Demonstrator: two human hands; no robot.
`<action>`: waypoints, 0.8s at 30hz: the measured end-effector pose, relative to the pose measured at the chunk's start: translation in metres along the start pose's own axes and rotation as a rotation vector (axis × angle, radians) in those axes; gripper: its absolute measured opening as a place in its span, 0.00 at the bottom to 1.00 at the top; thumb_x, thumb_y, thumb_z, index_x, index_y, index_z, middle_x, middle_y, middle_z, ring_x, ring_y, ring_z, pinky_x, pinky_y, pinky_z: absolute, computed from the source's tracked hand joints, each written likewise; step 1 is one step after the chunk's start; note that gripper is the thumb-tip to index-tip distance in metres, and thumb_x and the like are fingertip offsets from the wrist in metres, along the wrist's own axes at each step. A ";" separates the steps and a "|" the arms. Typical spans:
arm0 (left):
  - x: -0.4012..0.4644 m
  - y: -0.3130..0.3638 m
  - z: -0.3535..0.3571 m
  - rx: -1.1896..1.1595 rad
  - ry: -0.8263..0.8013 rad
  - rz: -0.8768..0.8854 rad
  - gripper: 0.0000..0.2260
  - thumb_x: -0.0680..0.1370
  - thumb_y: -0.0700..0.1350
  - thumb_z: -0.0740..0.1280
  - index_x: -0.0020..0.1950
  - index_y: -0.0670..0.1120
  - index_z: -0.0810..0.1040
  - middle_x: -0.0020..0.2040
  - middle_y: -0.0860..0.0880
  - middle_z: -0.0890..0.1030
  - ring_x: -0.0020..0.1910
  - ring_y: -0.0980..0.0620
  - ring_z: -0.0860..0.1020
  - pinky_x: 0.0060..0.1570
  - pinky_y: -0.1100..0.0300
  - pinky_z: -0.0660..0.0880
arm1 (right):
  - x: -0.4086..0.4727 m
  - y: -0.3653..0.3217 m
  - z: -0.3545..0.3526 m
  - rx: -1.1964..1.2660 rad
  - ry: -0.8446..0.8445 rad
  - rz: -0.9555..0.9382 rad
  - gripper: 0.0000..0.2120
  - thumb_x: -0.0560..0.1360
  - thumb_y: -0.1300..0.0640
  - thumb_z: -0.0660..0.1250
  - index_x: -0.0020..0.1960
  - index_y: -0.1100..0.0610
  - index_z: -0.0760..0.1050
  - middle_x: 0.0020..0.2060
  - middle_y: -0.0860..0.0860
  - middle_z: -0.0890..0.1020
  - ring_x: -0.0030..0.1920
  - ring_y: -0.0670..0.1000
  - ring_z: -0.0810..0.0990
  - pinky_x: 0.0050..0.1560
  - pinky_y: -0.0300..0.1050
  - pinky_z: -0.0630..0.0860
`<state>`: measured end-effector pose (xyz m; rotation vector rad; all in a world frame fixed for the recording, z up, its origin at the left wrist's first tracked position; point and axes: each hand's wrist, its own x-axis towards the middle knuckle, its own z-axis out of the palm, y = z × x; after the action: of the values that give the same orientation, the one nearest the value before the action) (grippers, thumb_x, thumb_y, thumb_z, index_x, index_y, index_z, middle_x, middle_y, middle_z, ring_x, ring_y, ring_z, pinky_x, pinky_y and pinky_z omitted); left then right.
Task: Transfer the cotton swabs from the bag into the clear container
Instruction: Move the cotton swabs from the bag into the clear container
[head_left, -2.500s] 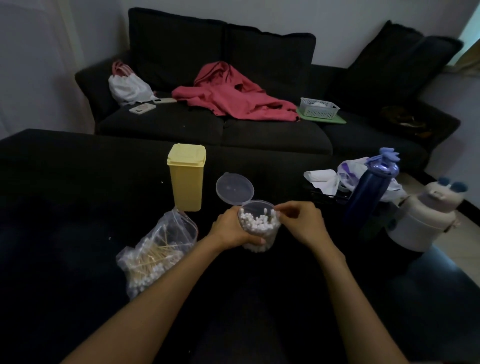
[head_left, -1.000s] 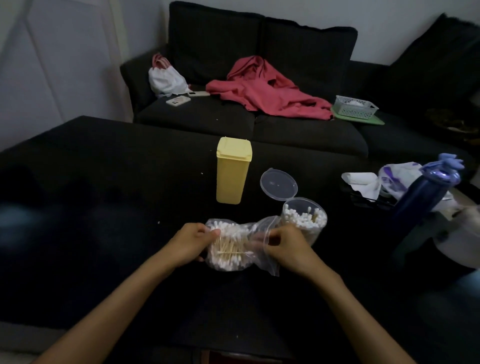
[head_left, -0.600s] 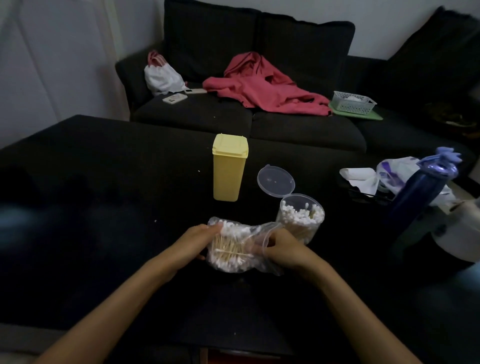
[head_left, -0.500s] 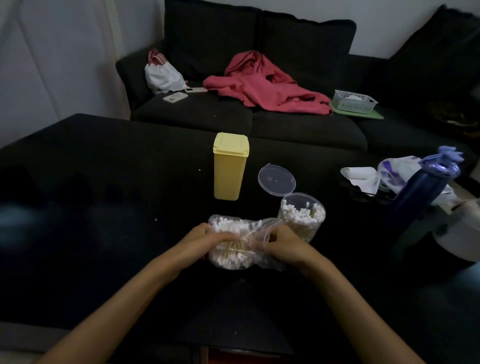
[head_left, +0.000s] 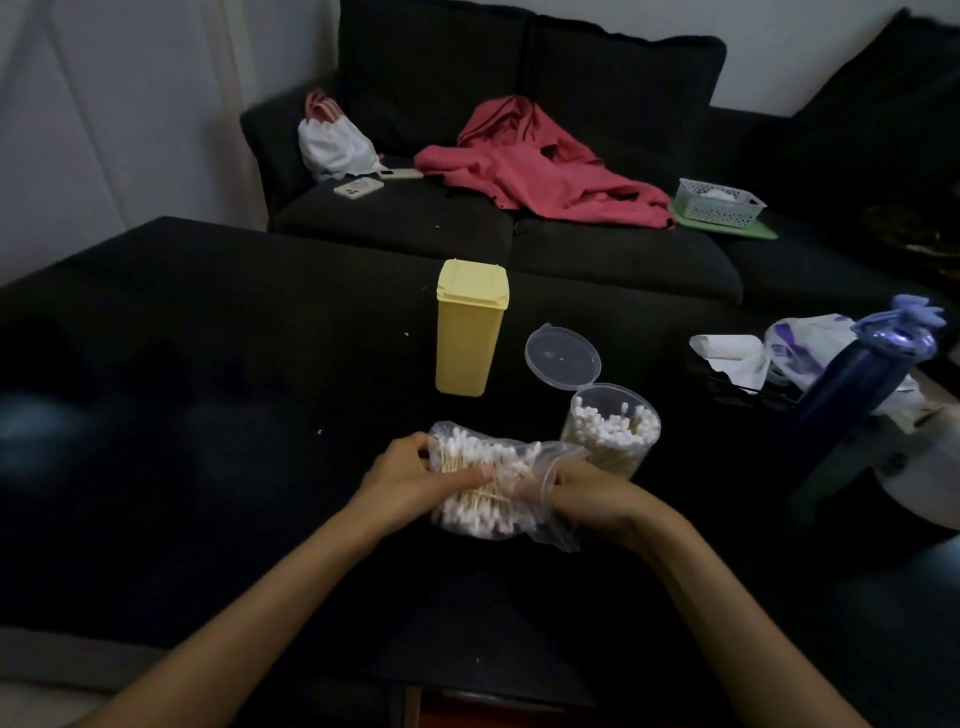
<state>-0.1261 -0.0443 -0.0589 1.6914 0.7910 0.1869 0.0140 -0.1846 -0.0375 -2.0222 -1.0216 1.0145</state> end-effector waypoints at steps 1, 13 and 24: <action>0.001 -0.001 0.000 0.014 -0.001 -0.001 0.38 0.49 0.66 0.76 0.55 0.50 0.76 0.49 0.50 0.84 0.49 0.51 0.83 0.55 0.49 0.79 | 0.003 0.001 0.001 -0.034 0.024 -0.001 0.08 0.76 0.53 0.66 0.45 0.57 0.80 0.42 0.50 0.83 0.44 0.47 0.81 0.50 0.47 0.79; 0.007 -0.003 -0.006 0.094 0.006 -0.031 0.36 0.50 0.65 0.75 0.54 0.51 0.75 0.51 0.50 0.83 0.50 0.50 0.82 0.55 0.48 0.78 | -0.007 -0.003 -0.007 0.128 -0.050 -0.020 0.10 0.78 0.63 0.62 0.55 0.65 0.77 0.51 0.62 0.82 0.49 0.55 0.81 0.55 0.52 0.77; 0.008 -0.001 -0.012 0.185 0.054 -0.056 0.35 0.52 0.66 0.74 0.53 0.52 0.74 0.52 0.50 0.82 0.50 0.50 0.82 0.55 0.48 0.77 | -0.007 -0.002 -0.019 0.222 -0.169 0.108 0.10 0.79 0.61 0.61 0.41 0.61 0.77 0.38 0.54 0.79 0.38 0.47 0.76 0.40 0.37 0.72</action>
<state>-0.1265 -0.0301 -0.0586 1.8416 0.9175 0.1244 0.0264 -0.1928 -0.0244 -1.8494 -0.8492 1.3141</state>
